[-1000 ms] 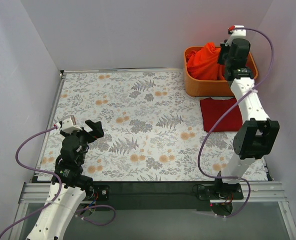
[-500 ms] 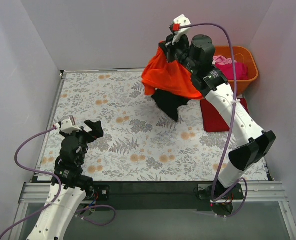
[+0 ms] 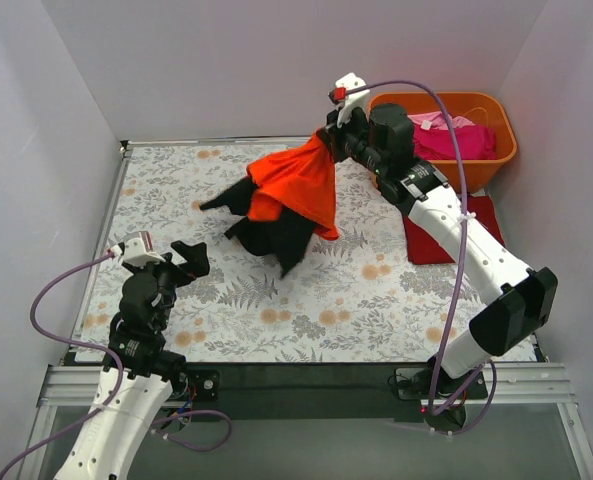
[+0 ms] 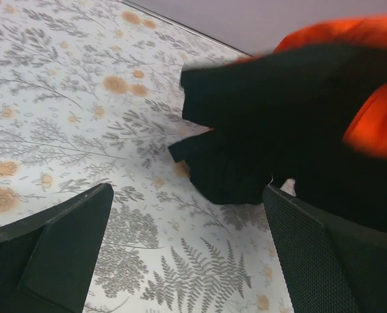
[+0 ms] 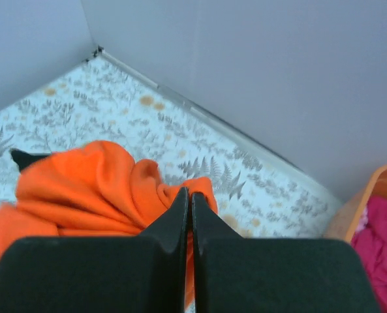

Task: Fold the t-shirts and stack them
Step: Move the tshirt to the center of the board

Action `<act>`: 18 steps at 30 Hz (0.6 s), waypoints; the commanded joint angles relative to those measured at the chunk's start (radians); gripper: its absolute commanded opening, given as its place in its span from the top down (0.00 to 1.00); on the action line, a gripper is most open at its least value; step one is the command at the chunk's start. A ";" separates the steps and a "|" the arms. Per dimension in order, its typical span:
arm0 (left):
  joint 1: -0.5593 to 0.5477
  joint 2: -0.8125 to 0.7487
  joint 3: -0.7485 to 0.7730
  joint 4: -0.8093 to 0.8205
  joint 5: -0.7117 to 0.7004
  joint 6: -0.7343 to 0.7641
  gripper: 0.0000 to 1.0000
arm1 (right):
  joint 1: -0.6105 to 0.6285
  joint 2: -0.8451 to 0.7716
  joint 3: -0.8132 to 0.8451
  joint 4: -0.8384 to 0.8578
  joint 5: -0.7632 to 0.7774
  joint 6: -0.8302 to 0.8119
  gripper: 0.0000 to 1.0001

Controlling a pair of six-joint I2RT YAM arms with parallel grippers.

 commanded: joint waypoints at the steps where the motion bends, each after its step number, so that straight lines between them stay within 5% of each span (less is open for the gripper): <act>1: -0.003 0.024 0.015 0.022 0.130 -0.041 0.09 | -0.008 -0.068 -0.053 0.002 -0.022 0.035 0.99; 10: -0.015 0.445 0.076 0.218 0.647 -0.155 0.16 | -0.007 -0.099 -0.101 -0.018 -0.136 0.083 0.99; 18: -0.093 0.592 0.159 0.255 0.584 -0.197 0.16 | -0.007 -0.131 -0.087 -0.036 -0.205 0.118 0.99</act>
